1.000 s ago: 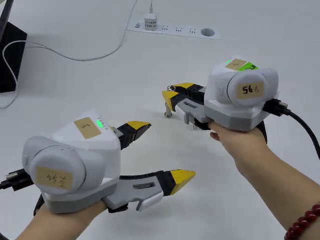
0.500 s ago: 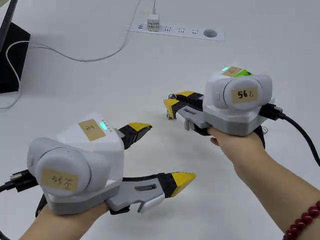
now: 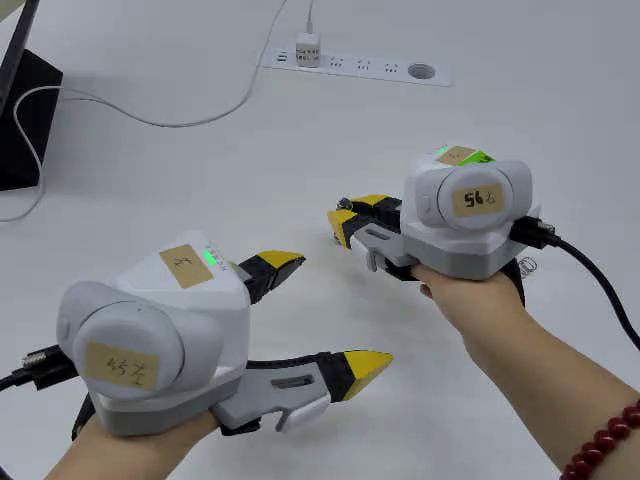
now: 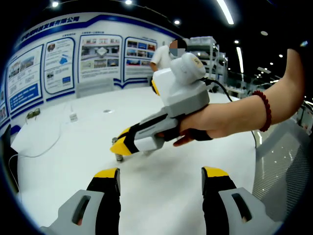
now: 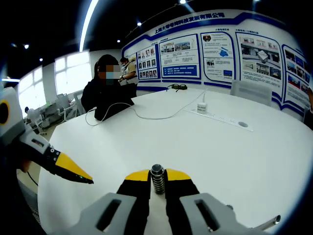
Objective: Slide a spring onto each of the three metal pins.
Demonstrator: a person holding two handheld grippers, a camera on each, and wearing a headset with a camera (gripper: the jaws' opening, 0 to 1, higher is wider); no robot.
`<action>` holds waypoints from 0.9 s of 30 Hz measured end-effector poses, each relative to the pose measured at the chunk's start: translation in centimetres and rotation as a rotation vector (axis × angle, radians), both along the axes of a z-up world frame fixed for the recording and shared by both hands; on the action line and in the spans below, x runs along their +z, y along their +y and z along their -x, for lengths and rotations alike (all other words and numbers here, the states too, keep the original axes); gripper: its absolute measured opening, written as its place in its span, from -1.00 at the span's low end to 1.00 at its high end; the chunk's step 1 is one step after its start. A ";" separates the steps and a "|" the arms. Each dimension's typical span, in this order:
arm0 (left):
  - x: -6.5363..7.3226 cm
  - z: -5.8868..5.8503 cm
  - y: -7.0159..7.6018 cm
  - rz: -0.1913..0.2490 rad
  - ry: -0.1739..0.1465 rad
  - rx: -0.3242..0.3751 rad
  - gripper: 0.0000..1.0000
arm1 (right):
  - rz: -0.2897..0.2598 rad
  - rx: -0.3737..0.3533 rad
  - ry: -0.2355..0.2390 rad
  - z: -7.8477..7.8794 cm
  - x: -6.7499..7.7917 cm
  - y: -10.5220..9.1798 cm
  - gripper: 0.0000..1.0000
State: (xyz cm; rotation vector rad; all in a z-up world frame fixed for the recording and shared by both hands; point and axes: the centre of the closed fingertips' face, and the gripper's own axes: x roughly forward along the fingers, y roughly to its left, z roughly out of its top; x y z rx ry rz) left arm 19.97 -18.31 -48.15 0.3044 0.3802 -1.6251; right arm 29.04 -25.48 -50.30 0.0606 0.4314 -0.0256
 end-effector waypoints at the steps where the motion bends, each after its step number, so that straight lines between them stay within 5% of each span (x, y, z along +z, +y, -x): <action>1: 0.0 0.0 0.0 0.000 0.001 0.001 0.38 | 0.009 0.006 0.000 0.0 0.0 0.0 -0.76; 10: 0.1 -0.2 0.0 0.002 -0.006 0.009 0.37 | -0.029 -0.011 -0.025 0.5 1.4 0.2 -0.59; 27: 0.3 0.1 -0.5 0.004 -0.032 -0.011 0.35 | -0.017 -0.029 -0.046 3.3 4.3 0.1 -0.28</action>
